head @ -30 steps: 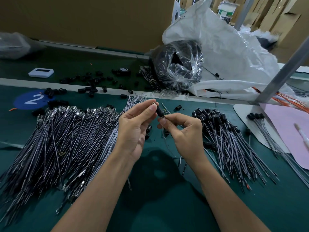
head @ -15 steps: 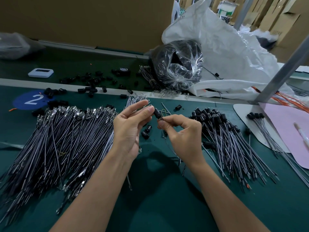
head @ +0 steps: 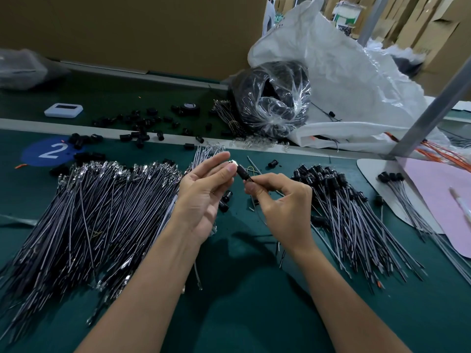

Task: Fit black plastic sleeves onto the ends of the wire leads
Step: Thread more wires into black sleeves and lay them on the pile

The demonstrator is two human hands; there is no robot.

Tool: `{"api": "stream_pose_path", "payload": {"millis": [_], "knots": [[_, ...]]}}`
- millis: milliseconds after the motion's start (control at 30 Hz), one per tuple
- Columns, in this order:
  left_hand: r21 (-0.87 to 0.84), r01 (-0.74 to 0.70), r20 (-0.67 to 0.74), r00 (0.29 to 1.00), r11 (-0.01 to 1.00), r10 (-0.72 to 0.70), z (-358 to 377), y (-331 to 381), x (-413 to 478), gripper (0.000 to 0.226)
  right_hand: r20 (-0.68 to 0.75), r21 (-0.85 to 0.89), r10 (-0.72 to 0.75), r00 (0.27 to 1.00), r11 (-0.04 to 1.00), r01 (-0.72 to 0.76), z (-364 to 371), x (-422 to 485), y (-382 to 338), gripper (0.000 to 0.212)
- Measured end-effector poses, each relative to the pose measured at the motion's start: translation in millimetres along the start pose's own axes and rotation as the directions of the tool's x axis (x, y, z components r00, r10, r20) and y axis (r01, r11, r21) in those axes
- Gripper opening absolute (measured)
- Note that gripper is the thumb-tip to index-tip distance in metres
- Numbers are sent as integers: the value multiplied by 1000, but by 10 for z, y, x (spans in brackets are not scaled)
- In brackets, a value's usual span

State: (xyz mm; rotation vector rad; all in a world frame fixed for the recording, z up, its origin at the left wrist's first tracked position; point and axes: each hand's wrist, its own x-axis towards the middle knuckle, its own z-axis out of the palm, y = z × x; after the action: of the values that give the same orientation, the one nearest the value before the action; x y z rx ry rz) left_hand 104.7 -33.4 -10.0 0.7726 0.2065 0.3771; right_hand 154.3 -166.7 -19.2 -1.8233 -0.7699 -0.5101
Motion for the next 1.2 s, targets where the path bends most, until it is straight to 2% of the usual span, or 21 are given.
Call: {"api": "stream_pose_path", "payload": {"millis": [200, 367, 567, 767, 967, 1067, 1200], "knots": [[-12, -49, 130, 990, 999, 50, -12, 8, 5, 33, 172, 217, 140, 975, 960, -176, -28, 40, 0, 3], [101, -155, 140, 980, 983, 140, 9, 21, -19, 33, 208, 275, 170, 963, 935, -224, -37, 36, 7, 4], [159, -173, 203, 969, 972, 140, 52, 1, -67, 35, 277, 334, 200, 940, 897, -289, -23, 21, 12, 9], [211, -245, 210, 957, 946, 201, 86, -23, -83, 26, 265, 313, 171, 949, 916, -252, 1, -8, 10, 2], [200, -267, 240, 946, 943, 217, 97, -26, -88, 29, 219, 319, 180, 959, 915, -245, -2, -1, 11, 6], [208, -281, 244, 943, 937, 228, 105, -21, -94, 30, 213, 289, 193, 958, 924, -251, -7, 13, 10, 2], [241, -340, 224, 931, 909, 289, 110, -16, -97, 30, 188, 200, 180, 966, 955, -217, -44, 43, 13, 9]]}}
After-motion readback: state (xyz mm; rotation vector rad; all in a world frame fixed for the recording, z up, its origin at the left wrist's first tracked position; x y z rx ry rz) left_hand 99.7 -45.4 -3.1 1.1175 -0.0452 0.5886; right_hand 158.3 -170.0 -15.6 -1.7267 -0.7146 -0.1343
